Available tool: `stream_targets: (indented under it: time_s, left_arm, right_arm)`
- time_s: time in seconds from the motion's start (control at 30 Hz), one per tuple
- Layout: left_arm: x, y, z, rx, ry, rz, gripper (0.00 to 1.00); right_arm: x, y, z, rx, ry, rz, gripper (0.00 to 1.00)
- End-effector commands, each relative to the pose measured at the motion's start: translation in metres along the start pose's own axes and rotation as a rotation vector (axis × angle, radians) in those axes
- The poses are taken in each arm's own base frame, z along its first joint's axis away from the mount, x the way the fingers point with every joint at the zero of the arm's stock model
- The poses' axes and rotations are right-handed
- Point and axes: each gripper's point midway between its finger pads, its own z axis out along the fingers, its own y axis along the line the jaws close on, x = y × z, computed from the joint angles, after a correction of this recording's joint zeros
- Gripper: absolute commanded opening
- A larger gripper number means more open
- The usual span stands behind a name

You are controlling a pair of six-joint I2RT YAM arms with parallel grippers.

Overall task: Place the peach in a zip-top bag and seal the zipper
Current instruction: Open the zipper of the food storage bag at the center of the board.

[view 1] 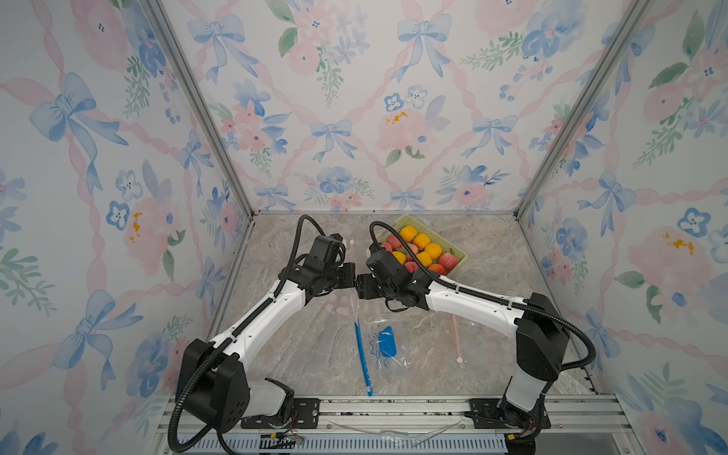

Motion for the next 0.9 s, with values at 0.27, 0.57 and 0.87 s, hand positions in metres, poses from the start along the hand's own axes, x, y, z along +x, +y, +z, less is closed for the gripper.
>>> stream_targets:
  time_s: [0.27,0.57,0.87]
  left_arm:
    - [0.010,-0.018,-0.023,0.109,-0.008,-0.006,0.00]
    - [-0.008,-0.024,-0.057,0.109,-0.113,0.009,0.00]
    - [-0.018,0.039,-0.078,-0.288,-0.152,0.085,0.00]
  right_arm:
    - [-0.003,-0.006,0.016,-0.001,0.019,0.068,0.67]
    - [0.002,-0.006,0.047,-0.003,0.079,0.086,0.67]
    - [0.016,-0.053,0.052,0.125,0.133,0.105,0.64]
